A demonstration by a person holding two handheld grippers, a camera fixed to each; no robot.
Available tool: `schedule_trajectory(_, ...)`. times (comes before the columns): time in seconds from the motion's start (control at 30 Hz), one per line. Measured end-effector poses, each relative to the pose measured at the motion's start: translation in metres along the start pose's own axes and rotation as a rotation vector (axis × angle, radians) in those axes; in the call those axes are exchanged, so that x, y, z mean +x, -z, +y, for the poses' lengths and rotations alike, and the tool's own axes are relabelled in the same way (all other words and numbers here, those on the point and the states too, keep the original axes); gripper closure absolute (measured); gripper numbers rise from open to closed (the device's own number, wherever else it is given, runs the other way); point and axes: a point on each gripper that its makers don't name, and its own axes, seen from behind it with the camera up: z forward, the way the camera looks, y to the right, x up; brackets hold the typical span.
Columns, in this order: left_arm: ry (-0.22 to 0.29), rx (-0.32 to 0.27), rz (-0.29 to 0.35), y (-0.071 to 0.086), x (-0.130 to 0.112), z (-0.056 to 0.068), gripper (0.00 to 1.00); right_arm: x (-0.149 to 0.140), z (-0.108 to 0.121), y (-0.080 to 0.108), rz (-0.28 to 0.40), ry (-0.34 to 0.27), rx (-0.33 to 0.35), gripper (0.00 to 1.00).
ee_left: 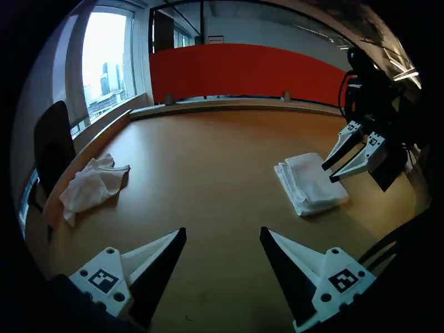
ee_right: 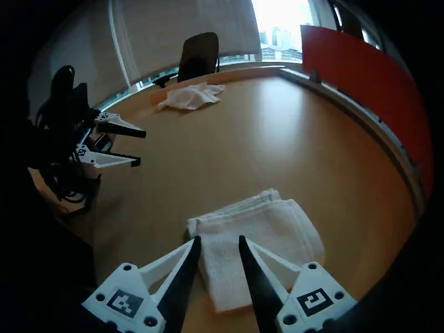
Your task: Fold towel
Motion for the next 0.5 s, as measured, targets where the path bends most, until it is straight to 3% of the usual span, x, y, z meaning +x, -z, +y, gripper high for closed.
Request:
schedule_trajectory(0.13, -0.003, -0.002, -0.001, -0.001, 0.0, 0.001, 0.01, -0.006, 0.0, 0.001, -0.007, -0.005, -0.007, 0.4)
schedule_trajectory(0.33, -0.001, -0.001, -0.003, -0.002, 0.0, 0.001, 0.01, -0.023, 0.001, 0.002, -0.031, -0.02, -0.031, 0.39)
schedule_trajectory(0.5, -0.003, 0.0, -0.004, -0.003, 0.0, 0.001, 0.01, -0.039, 0.005, 0.005, -0.049, -0.04, -0.067, 0.32)
